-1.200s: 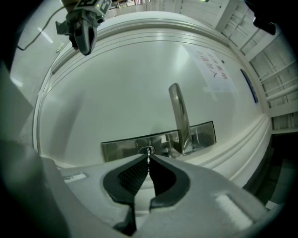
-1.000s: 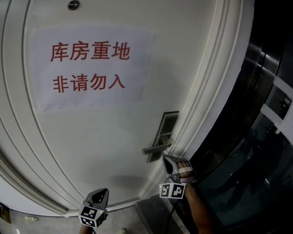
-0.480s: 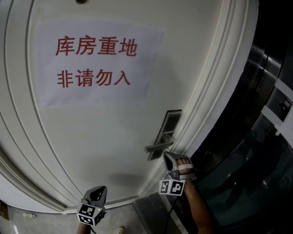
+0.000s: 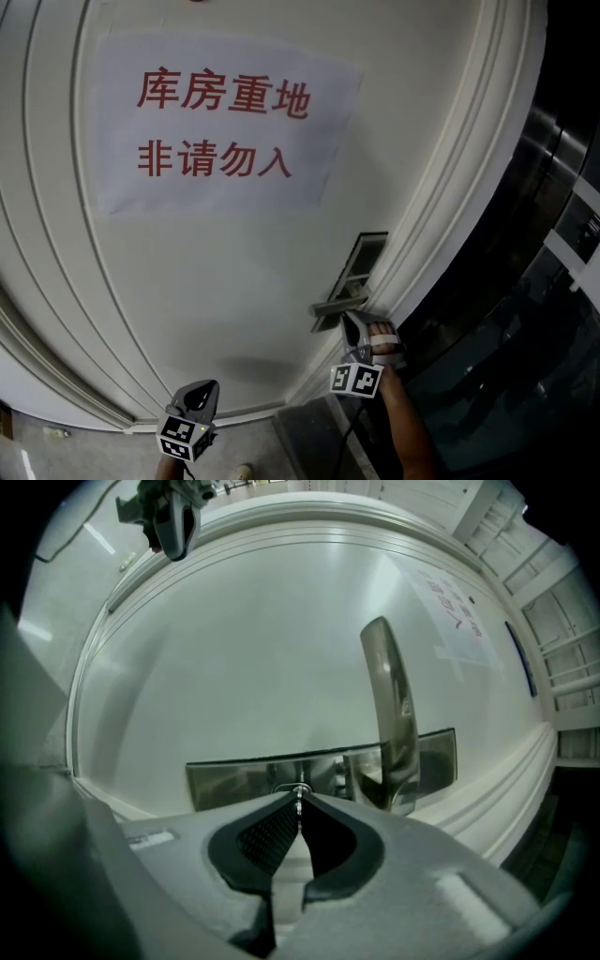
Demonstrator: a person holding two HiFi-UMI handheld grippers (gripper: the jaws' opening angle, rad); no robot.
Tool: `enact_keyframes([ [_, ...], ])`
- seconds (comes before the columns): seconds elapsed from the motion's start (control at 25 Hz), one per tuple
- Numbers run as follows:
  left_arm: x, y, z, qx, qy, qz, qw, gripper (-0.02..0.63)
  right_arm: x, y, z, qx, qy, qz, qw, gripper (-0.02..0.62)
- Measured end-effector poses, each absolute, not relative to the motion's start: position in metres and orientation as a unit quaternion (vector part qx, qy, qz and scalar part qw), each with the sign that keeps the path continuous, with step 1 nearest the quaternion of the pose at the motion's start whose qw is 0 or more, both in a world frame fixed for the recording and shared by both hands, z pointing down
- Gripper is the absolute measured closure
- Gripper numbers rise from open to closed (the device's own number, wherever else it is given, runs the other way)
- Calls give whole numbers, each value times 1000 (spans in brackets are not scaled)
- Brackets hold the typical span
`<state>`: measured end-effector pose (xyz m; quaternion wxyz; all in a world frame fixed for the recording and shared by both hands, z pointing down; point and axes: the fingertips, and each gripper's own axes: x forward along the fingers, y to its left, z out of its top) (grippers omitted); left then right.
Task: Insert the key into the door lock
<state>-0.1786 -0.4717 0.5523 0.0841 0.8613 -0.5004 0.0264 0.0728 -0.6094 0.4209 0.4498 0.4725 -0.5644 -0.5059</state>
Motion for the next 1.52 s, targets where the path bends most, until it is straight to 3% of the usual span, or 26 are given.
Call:
enact_keyframes([
  [1.04, -192, -453, 538, 854, -516, 17, 69, 604, 73, -613, 424, 478, -550, -504, 464, 581],
  [1.16, -195, -447, 532, 851, -521, 10, 64, 604, 75, -615, 422, 490, -556, -497, 452, 519],
  [1.36, -197, -437, 528, 850, -523, 6, 61, 604, 74, -608, 419, 497, -574, -493, 425, 345],
  [1.52, -195, -428, 526, 850, -523, 4, 59, 604, 69, -593, 413, 500, -580, -491, 415, 331],
])
